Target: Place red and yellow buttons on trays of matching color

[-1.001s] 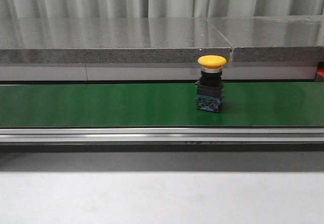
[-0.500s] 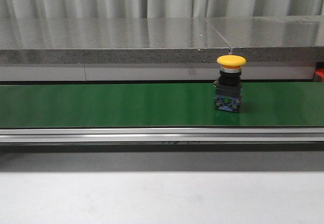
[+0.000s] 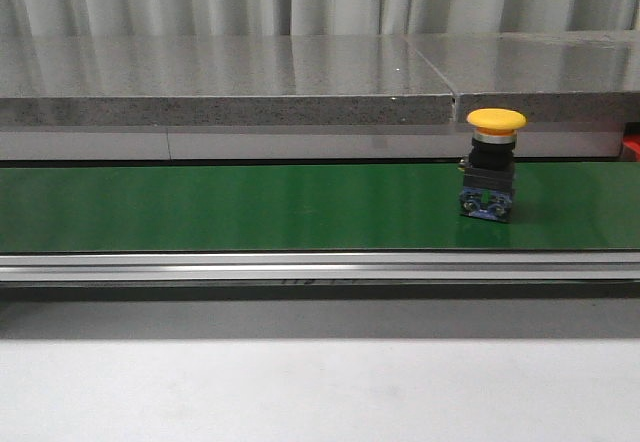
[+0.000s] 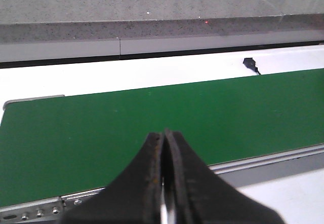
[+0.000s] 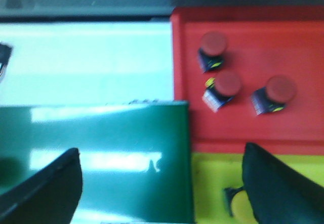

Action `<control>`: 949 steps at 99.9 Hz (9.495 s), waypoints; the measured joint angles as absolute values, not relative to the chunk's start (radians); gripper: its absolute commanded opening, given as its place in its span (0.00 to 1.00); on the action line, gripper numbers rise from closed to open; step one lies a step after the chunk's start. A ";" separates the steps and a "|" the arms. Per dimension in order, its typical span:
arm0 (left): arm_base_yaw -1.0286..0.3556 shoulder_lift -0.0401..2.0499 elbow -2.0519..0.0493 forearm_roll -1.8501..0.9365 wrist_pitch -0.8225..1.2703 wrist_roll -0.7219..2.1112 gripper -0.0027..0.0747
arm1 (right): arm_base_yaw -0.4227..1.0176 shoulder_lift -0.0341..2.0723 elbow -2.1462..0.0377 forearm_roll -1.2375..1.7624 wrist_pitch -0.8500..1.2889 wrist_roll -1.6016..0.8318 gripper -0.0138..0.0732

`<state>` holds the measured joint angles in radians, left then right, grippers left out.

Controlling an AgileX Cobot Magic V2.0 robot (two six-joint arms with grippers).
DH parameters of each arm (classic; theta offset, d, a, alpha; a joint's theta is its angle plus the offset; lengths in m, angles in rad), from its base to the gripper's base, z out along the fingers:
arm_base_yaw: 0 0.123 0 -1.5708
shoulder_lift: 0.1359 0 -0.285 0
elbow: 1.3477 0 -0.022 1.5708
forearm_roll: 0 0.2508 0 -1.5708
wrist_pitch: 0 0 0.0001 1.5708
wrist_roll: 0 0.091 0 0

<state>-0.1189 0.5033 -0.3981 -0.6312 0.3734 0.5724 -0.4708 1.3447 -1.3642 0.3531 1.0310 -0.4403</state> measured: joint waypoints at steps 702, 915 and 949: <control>-0.119 0.503 -0.398 -0.631 0.372 0.572 0.01 | -0.121 0.730 -0.773 0.354 0.662 -0.438 0.08; 0.456 1.703 -1.322 -0.510 0.755 0.309 0.79 | -0.121 0.730 -0.773 0.354 0.662 -0.438 0.08; 0.456 1.806 -1.327 -0.501 0.728 0.302 0.79 | -0.121 0.730 -0.773 0.354 0.662 -0.438 0.08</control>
